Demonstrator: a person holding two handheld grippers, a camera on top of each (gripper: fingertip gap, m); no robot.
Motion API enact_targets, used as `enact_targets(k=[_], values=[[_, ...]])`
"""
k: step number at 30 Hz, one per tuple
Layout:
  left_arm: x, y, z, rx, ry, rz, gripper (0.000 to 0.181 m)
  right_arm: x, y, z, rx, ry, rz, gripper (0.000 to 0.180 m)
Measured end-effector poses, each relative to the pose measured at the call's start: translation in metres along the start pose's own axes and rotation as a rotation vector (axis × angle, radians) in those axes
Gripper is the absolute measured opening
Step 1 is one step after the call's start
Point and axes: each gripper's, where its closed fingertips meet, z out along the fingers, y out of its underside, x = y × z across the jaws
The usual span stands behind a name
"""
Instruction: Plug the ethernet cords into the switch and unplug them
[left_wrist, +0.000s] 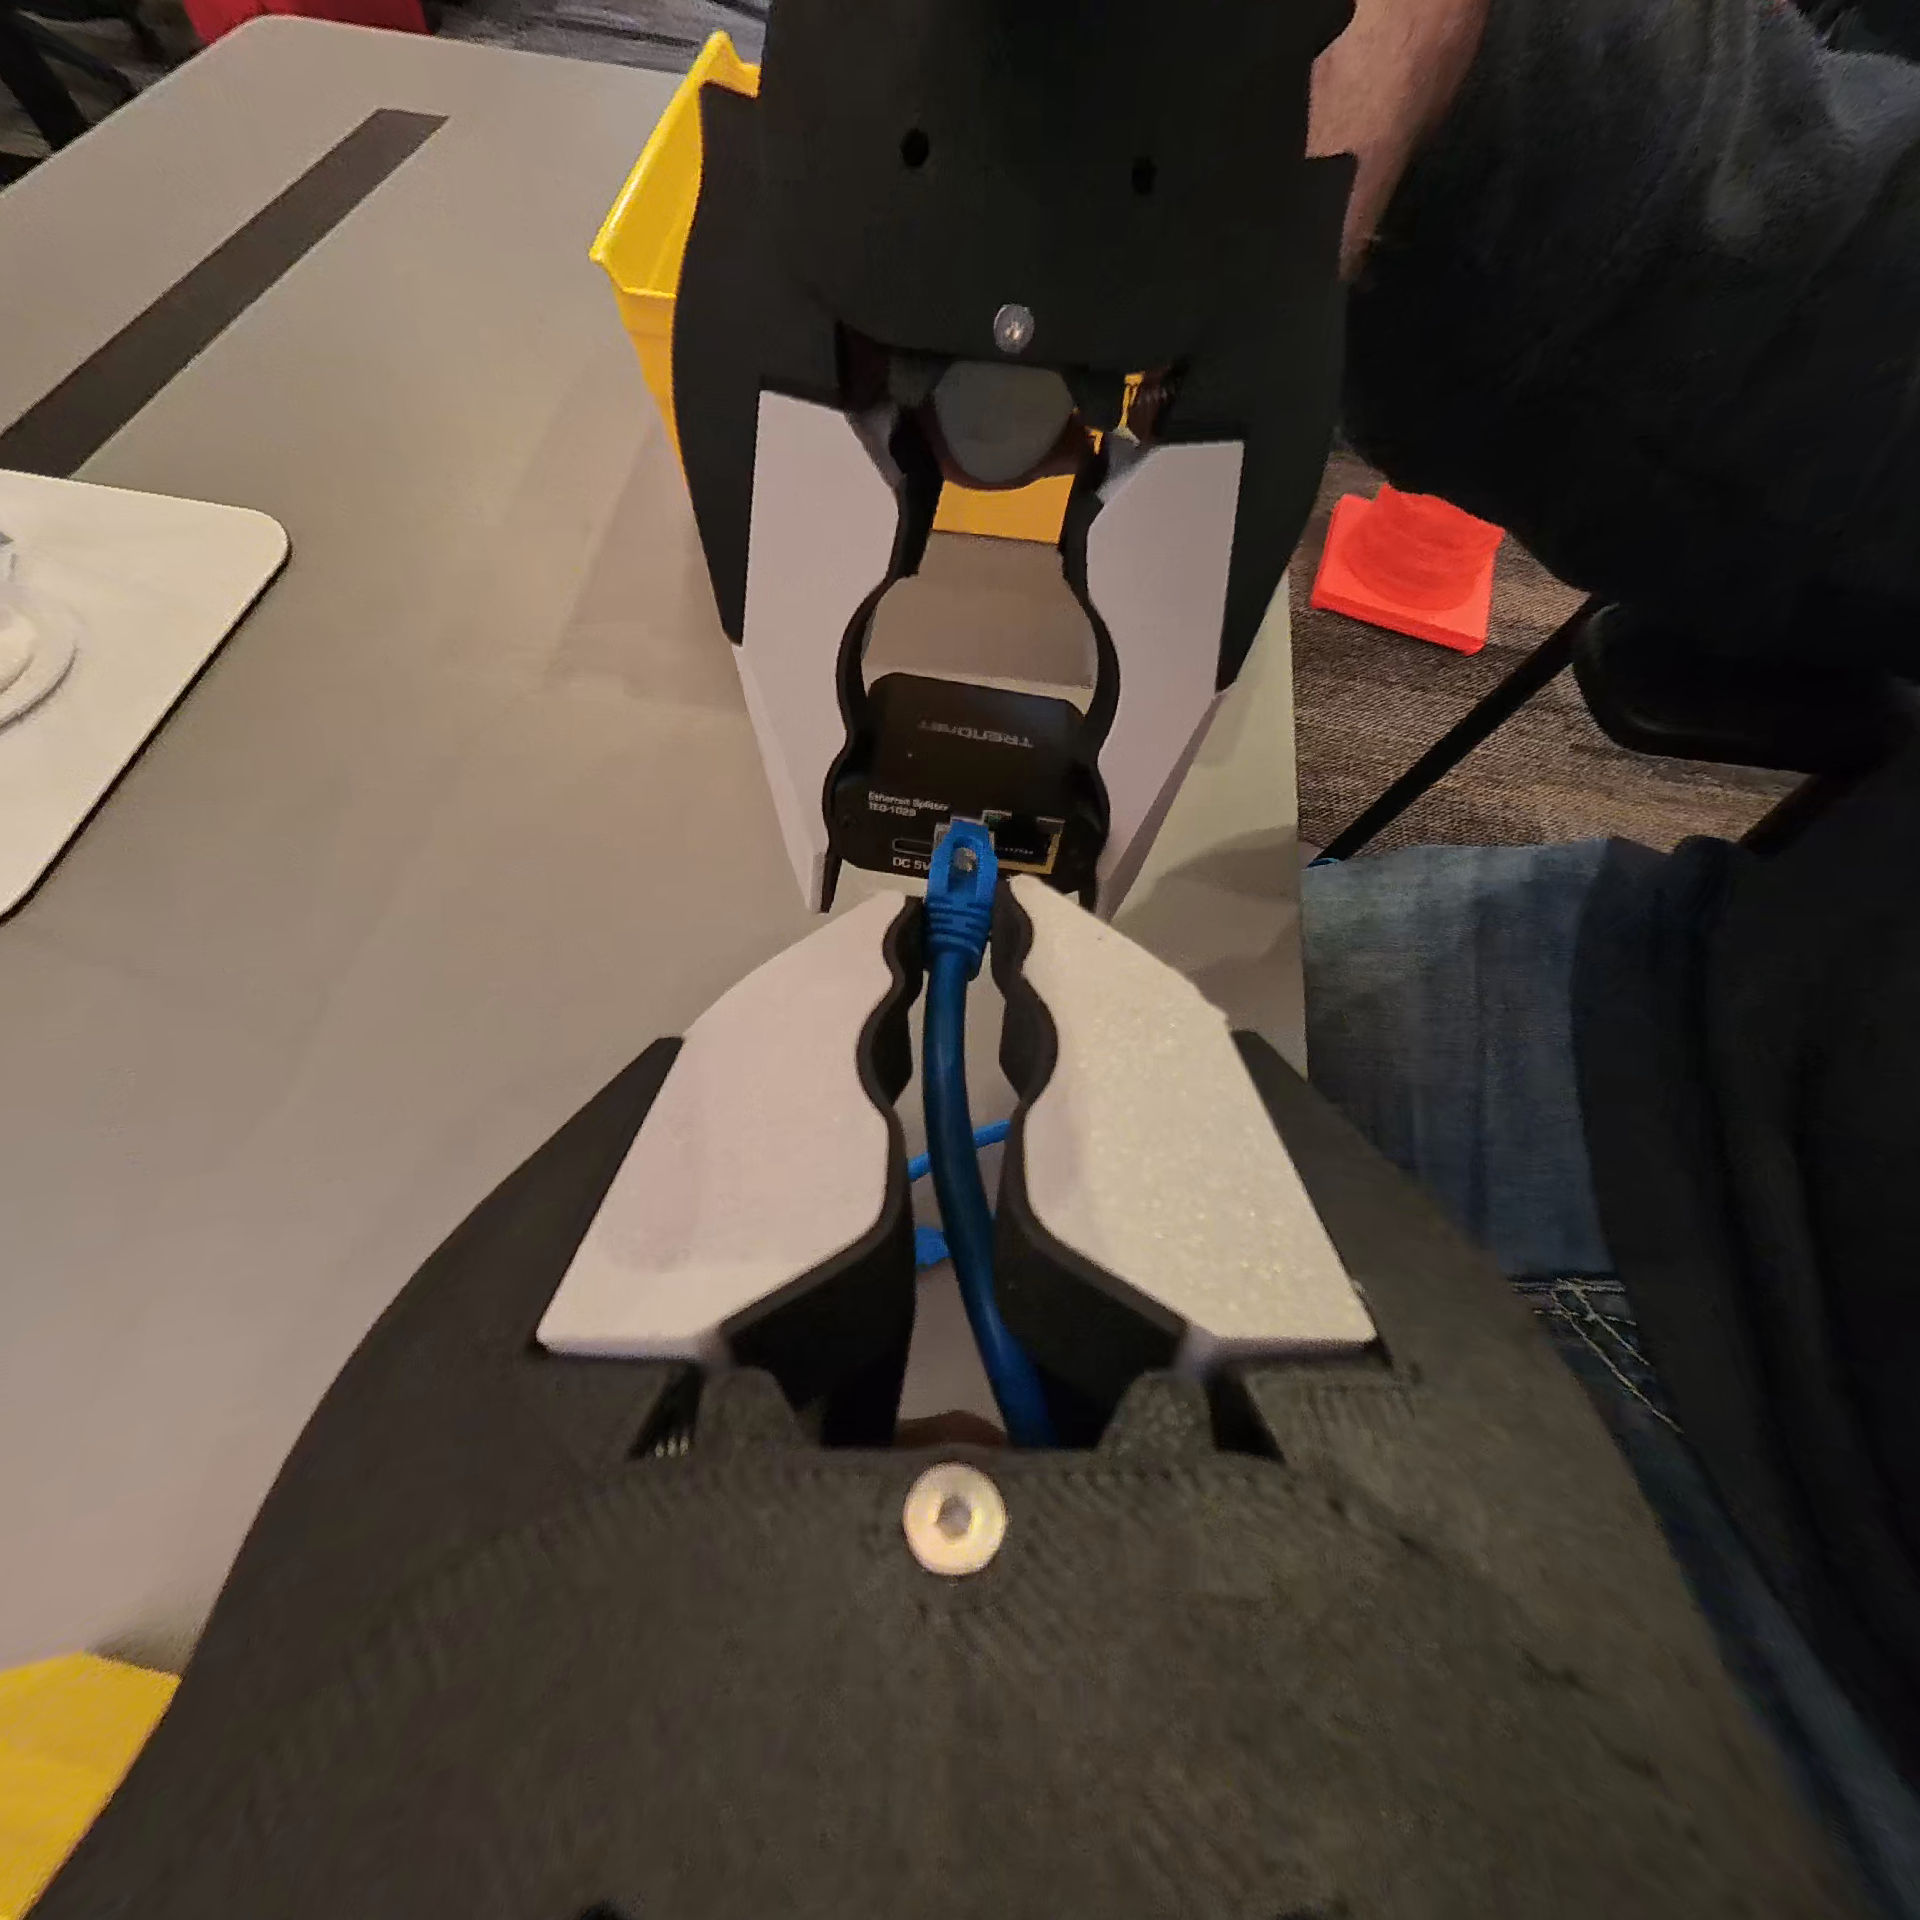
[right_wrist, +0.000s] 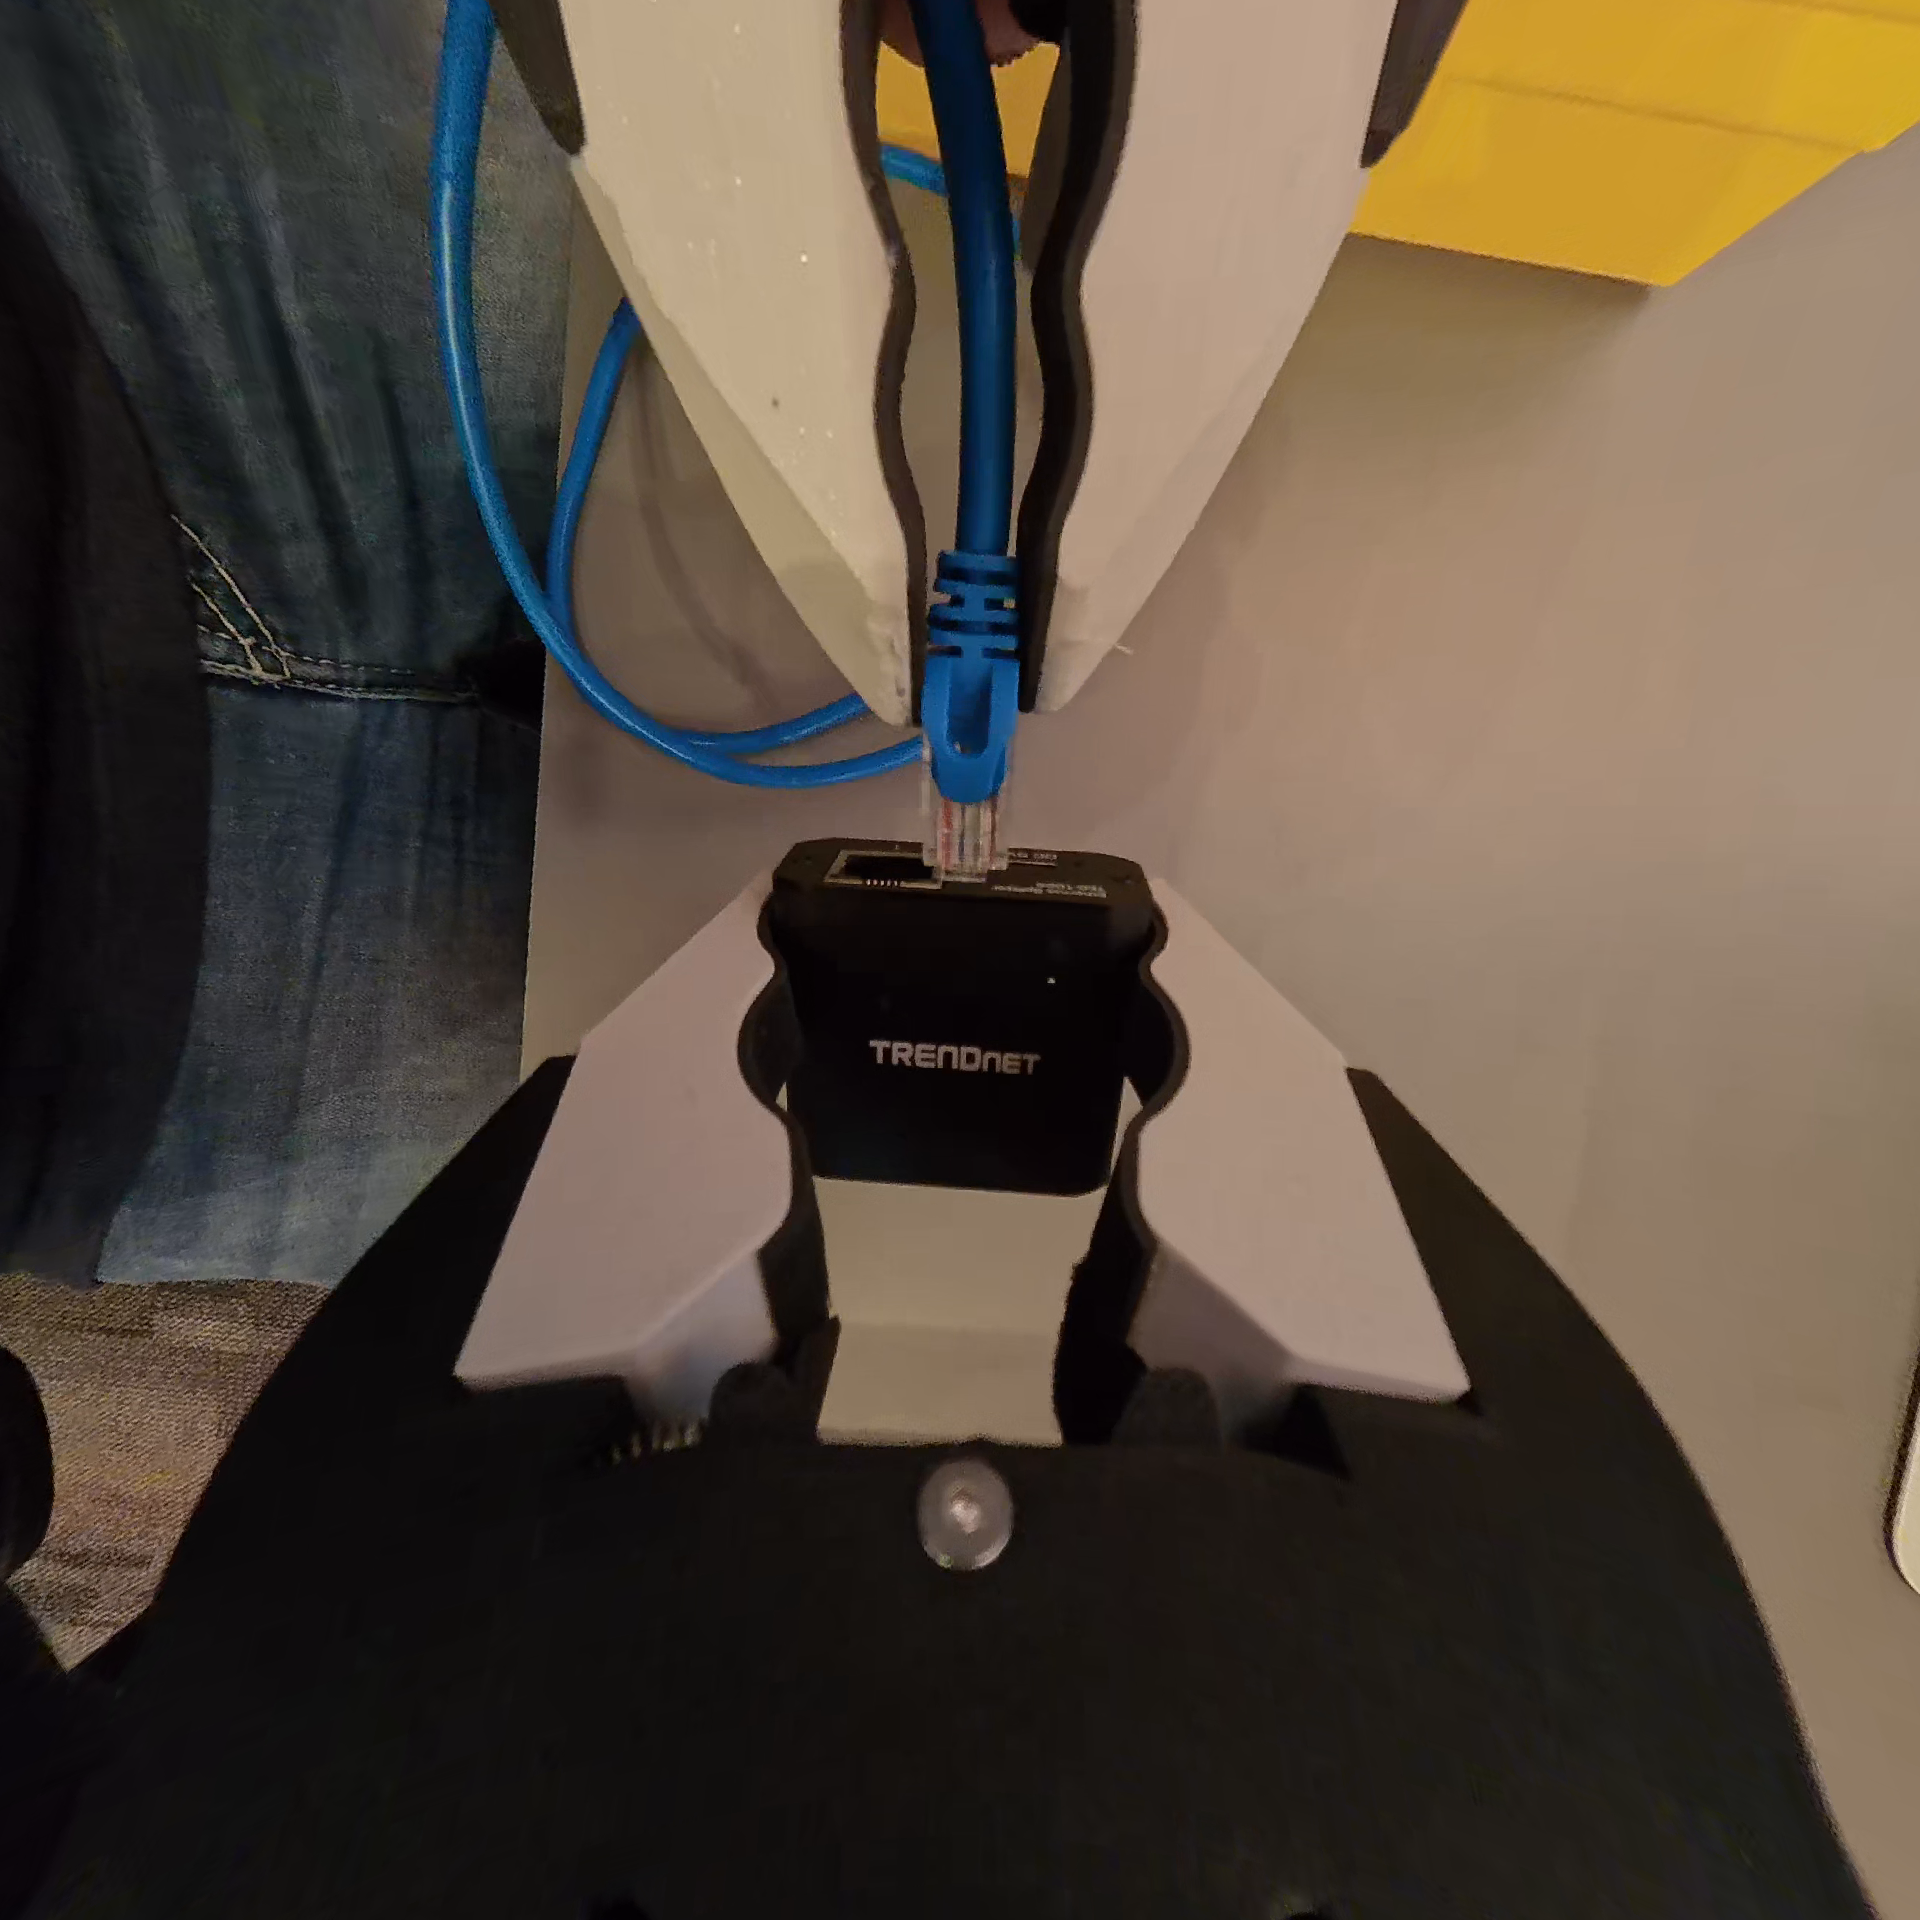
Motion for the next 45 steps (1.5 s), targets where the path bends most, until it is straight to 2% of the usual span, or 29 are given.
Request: enact_targets(k=[23, 30, 37, 45], values=[[0.008, 0.001, -0.004, -0.064, -0.024, 0.057, 0.012, -0.002, 0.003, 0.018, -0.056, -0.034, -0.004, 0.059], [0.007, 0.003, -0.007, -0.068, -0.005, 0.028, 0.012, -0.004, 0.001, 0.016, -0.032, -0.047, -0.001, 0.059], [0.009, -0.005, -0.010, -0.002, 0.077, -0.107, 0.012, -0.006, -0.002, 0.012, 0.001, -0.058, 0.000, 0.059], [0.014, -0.008, -0.012, -0.011, 0.096, -0.099, 0.012, -0.009, -0.005, 0.006, 0.041, -0.071, 0.006, 0.060]])
